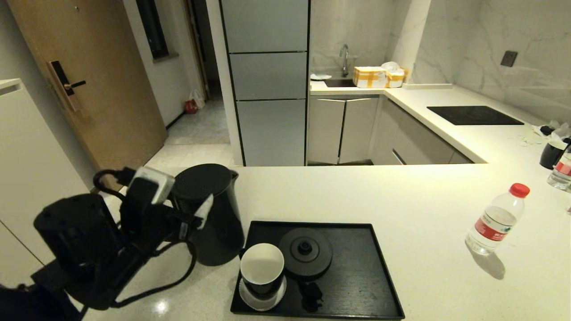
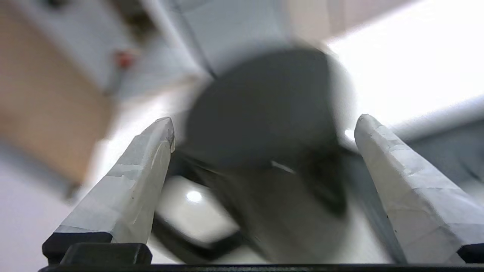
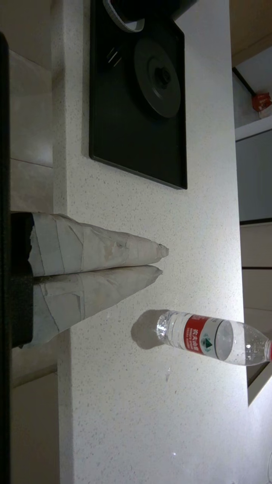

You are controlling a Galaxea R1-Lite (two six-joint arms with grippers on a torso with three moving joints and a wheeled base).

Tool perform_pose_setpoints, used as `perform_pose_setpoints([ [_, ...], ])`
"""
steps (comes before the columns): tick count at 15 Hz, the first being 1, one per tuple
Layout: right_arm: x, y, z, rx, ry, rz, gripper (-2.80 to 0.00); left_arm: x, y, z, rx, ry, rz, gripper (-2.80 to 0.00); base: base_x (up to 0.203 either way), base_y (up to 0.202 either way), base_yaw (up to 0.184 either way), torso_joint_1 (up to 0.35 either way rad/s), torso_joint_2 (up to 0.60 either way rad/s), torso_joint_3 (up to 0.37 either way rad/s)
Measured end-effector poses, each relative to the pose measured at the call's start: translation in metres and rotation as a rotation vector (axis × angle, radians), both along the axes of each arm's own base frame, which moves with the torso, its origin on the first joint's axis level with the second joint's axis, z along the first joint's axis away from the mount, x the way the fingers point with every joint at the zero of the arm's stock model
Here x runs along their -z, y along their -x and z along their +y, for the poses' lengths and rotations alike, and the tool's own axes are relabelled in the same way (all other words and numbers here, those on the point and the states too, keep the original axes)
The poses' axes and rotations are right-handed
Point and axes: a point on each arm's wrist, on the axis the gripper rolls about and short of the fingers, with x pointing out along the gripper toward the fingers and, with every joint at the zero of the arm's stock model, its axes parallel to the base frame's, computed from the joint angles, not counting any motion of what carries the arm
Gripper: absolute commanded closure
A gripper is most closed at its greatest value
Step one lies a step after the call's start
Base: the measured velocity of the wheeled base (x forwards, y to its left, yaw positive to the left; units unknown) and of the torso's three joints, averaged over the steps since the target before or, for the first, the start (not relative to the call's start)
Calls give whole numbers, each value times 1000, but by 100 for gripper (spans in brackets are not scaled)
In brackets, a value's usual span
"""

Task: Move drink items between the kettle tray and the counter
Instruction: Return the kettle to its original position

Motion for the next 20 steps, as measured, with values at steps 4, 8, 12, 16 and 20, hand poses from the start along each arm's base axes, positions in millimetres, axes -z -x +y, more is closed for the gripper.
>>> perform_pose_setpoints([
  [4,0,0,0,-1,0,0,0,-74,-1,19,-108,88,-60,-280,0,0,0,0,0,0],
  [8,0,0,0,0,0,0,0,-151,47,38,-144,193,-11,0,0,0,0,0,0,0],
  [12,0,0,0,0,0,0,0,-184,91,51,-157,198,14,0,0,0,0,0,0,0],
  [16,0,0,0,-1,0,0,0,-228,149,67,-195,277,-3,0,0,0,0,0,0,0],
  [20,0,0,0,-1,0,0,0,-242,228,89,-234,346,33,0,0,0,0,0,0,0],
])
